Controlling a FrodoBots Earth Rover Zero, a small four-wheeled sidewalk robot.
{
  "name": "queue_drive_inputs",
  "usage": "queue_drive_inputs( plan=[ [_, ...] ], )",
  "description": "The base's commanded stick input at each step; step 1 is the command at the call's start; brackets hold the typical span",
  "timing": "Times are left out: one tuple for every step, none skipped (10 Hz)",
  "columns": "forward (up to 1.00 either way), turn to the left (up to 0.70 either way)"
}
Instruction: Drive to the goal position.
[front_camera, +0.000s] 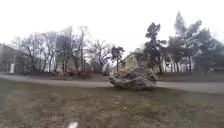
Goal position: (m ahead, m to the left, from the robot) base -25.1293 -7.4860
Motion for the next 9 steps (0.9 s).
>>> queue_drive_inputs(
  plan=[
    [0.7, -0.35],
    [0.7, -0.35],
    [0.7, -0.35],
    [0.7, -0.35],
    [0.7, -0.35],
    [0.7, -0.25],
    [0.7, 0.0],
    [0.7, 0.0],
    [0.7, 0.0]
  ],
)
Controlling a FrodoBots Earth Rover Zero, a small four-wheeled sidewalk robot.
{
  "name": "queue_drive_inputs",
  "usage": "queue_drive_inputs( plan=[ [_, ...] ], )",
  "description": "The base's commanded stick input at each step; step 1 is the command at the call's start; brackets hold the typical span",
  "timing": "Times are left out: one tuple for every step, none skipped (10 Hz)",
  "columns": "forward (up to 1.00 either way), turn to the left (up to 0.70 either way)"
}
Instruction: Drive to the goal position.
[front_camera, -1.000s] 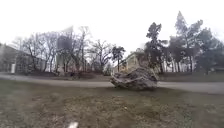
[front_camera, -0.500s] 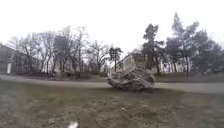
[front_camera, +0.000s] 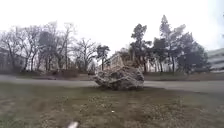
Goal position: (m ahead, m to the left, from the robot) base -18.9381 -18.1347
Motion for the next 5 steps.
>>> queue_drive_inputs(
  plan=[
    [-0.05, 0.0],
    [-0.7, 0.0],
    [-0.62, 0.0],
    [-0.3, 0.0],
    [0.03, 0.0]
  ],
)
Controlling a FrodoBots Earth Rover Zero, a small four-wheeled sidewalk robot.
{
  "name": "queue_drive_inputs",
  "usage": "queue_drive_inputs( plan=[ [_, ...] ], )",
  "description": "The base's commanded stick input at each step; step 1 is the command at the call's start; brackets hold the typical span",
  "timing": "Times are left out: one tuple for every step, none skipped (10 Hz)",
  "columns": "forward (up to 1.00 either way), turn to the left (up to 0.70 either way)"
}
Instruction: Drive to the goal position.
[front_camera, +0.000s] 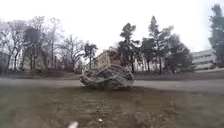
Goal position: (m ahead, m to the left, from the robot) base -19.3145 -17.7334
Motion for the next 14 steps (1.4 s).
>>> queue_drive_inputs(
  plan=[
    [0.53, 0.0],
    [0.7, 0.0],
    [0.63, 0.0],
    [0.19, 0.0],
    [-0.44, 0.0],
    [-0.12, 0.0],
    [-0.6, 0.0],
    [-0.7, 0.0],
    [-0.7, 0.0],
    [-0.7, 0.0],
    [-0.7, 0.0],
    [-0.7, 0.0],
    [-0.7, 0.0],
    [-0.7, 0.0]
  ],
)
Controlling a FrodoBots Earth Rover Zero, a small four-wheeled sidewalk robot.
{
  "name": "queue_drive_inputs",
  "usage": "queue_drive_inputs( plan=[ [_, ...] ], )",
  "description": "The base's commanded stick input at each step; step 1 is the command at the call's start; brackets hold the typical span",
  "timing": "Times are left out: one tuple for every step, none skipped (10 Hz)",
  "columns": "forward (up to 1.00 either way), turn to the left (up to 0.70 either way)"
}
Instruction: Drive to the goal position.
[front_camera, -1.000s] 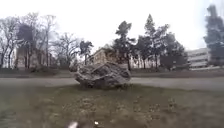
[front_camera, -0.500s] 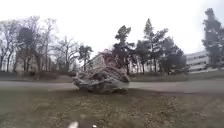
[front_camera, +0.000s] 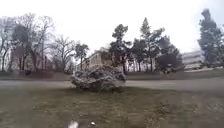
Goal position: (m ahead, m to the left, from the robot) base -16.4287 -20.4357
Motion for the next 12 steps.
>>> queue_drive_inputs(
  plan=[
    [-0.7, 0.0],
    [-0.7, 0.0],
    [-0.7, 0.0],
    [-0.28, 0.0],
    [0.0, 0.0],
    [0.0, 0.0],
    [0.0, 0.0],
    [0.0, 0.0],
    [0.0, 0.0],
    [0.0, 0.0],
    [0.0, 0.0],
    [0.0, 0.0]
  ],
)
